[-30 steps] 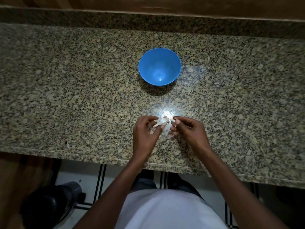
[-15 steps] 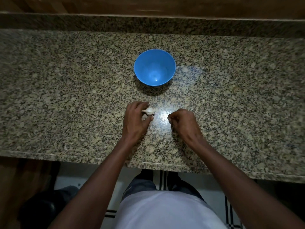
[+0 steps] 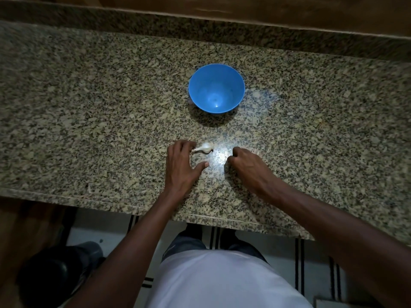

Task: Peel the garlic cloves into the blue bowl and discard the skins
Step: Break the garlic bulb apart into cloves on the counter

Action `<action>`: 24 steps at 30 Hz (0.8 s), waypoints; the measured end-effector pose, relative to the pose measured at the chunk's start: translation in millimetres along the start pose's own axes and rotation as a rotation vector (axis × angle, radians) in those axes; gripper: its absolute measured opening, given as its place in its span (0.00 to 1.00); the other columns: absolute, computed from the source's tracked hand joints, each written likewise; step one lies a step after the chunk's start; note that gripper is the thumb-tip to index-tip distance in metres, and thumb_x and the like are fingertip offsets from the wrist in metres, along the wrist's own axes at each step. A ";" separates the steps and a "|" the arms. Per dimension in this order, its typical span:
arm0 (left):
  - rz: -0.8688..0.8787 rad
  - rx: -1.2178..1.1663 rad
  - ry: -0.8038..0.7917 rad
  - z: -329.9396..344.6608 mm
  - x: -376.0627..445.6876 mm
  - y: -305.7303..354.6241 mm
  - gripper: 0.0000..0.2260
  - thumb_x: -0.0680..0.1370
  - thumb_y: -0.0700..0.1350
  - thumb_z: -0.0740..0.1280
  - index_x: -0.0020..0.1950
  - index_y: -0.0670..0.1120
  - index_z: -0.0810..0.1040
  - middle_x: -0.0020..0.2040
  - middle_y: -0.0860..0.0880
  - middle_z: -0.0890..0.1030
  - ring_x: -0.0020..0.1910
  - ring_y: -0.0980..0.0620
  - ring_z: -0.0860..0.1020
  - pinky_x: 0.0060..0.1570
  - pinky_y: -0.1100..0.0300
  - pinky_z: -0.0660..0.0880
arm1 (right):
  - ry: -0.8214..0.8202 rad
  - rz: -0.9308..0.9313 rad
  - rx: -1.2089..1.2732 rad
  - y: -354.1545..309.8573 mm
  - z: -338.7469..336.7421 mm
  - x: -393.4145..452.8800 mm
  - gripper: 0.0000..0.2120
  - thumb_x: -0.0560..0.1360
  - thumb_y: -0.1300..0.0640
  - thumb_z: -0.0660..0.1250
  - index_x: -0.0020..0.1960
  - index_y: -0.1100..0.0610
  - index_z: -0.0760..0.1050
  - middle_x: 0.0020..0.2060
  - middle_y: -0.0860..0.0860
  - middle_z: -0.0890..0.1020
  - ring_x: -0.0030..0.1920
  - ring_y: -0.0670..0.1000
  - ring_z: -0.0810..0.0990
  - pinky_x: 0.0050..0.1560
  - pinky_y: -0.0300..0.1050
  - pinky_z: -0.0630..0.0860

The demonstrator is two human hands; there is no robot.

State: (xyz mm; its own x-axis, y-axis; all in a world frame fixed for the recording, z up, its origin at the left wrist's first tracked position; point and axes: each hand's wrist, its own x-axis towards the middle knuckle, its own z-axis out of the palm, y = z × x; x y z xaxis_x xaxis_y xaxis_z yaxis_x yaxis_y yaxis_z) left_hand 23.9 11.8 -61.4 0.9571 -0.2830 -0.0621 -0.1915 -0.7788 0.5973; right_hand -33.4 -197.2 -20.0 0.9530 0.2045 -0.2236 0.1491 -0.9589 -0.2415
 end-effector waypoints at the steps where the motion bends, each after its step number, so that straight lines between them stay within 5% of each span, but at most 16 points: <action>1: -0.003 0.002 -0.005 -0.5 0.8 1.1 0.28 0.71 0.58 0.78 0.67 0.49 0.75 0.63 0.50 0.72 0.65 0.48 0.67 0.62 0.50 0.72 | -0.001 -0.012 -0.016 -0.2 -1.1 1.8 0.07 0.83 0.63 0.65 0.58 0.64 0.80 0.51 0.58 0.78 0.47 0.55 0.78 0.47 0.52 0.82; 9: -0.027 -0.030 -0.022 -4.3 1.4 3.8 0.33 0.70 0.57 0.80 0.70 0.49 0.72 0.65 0.49 0.72 0.66 0.48 0.66 0.62 0.48 0.72 | 0.031 0.000 0.008 5.1 7.4 8.8 0.03 0.79 0.64 0.69 0.48 0.61 0.81 0.44 0.54 0.78 0.41 0.53 0.77 0.40 0.52 0.80; 12: -0.032 -0.103 0.058 -8.2 -4.2 13.0 0.34 0.71 0.53 0.80 0.72 0.50 0.69 0.67 0.50 0.71 0.67 0.51 0.65 0.63 0.56 0.69 | 0.085 0.247 0.541 16.1 2.1 13.0 0.04 0.77 0.65 0.74 0.45 0.58 0.86 0.39 0.52 0.86 0.37 0.50 0.86 0.40 0.45 0.84; 16: 0.087 -0.289 0.084 -16.1 -12.6 35.6 0.19 0.75 0.42 0.78 0.64 0.46 0.78 0.61 0.51 0.76 0.57 0.62 0.74 0.55 0.74 0.70 | 0.125 0.513 1.289 13.3 -6.7 5.3 0.06 0.75 0.67 0.76 0.50 0.69 0.83 0.40 0.64 0.87 0.38 0.61 0.87 0.40 0.48 0.85; 20: 0.157 -0.410 -0.097 -14.7 -7.4 50.2 0.11 0.76 0.38 0.75 0.58 0.45 0.84 0.52 0.53 0.82 0.50 0.58 0.81 0.49 0.64 0.80 | 0.089 0.492 1.480 2.0 -7.5 2.9 0.09 0.76 0.68 0.74 0.53 0.72 0.83 0.44 0.67 0.86 0.41 0.57 0.87 0.42 0.42 0.84; 24: 0.126 -0.410 -0.072 -13.2 -2.4 49.7 0.07 0.77 0.37 0.73 0.54 0.45 0.87 0.49 0.53 0.85 0.49 0.58 0.83 0.49 0.57 0.81 | 0.047 0.489 1.558 -0.2 -5.5 2.1 0.10 0.76 0.68 0.73 0.57 0.69 0.83 0.48 0.63 0.87 0.47 0.56 0.88 0.49 0.42 0.84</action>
State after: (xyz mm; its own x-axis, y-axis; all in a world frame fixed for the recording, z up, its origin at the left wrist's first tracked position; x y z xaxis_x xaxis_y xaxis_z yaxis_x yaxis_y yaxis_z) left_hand 15.0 -18.9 -21.0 0.9115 -0.4111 -0.0155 -0.1896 -0.4532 0.8710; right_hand -30.0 -197.6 -15.2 0.8377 -0.0753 -0.5409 -0.5199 0.1933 -0.8320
